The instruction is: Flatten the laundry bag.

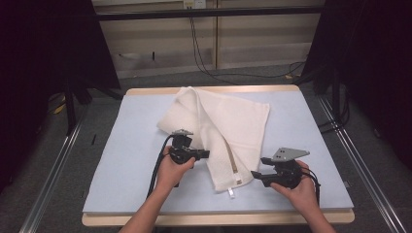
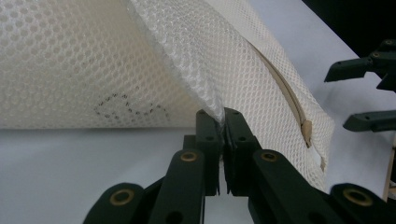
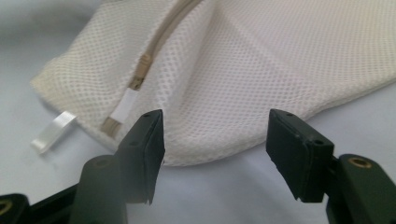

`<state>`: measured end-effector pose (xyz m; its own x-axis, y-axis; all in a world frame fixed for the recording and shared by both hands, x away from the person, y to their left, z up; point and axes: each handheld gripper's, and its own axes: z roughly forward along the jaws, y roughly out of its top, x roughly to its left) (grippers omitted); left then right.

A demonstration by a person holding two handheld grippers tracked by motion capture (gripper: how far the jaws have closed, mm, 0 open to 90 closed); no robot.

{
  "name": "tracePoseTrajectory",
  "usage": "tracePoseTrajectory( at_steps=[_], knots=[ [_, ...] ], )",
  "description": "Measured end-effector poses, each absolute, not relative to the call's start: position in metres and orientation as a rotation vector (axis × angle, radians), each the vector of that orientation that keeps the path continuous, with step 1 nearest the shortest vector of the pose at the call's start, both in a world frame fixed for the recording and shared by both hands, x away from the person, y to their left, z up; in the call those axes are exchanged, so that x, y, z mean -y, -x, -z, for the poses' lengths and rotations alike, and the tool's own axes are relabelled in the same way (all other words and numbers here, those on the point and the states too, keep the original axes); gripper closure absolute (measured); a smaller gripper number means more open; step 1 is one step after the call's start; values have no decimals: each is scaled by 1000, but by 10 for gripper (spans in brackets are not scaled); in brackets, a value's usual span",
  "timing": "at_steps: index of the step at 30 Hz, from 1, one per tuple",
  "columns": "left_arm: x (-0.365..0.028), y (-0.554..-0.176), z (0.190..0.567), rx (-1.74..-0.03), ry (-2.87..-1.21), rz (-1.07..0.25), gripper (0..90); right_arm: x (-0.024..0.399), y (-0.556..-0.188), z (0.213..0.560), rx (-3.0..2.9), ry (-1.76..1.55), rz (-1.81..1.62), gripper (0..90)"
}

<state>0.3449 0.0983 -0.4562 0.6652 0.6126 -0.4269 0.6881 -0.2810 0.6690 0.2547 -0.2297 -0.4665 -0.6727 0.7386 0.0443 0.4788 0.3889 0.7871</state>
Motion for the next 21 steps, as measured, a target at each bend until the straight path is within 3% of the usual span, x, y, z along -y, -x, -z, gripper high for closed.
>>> tracePoseTrajectory(
  at_steps=[8, 21],
  knots=[
    [-107, -334, 455, -1019, -1971, 109, 859, 229, -275, 471, -2287, -1086, -1122, 422],
    [-122, -321, 457, -1055, -1949, 119, 858, 216, -310, 479, -2285, -1055, -1053, 406]
  ],
)
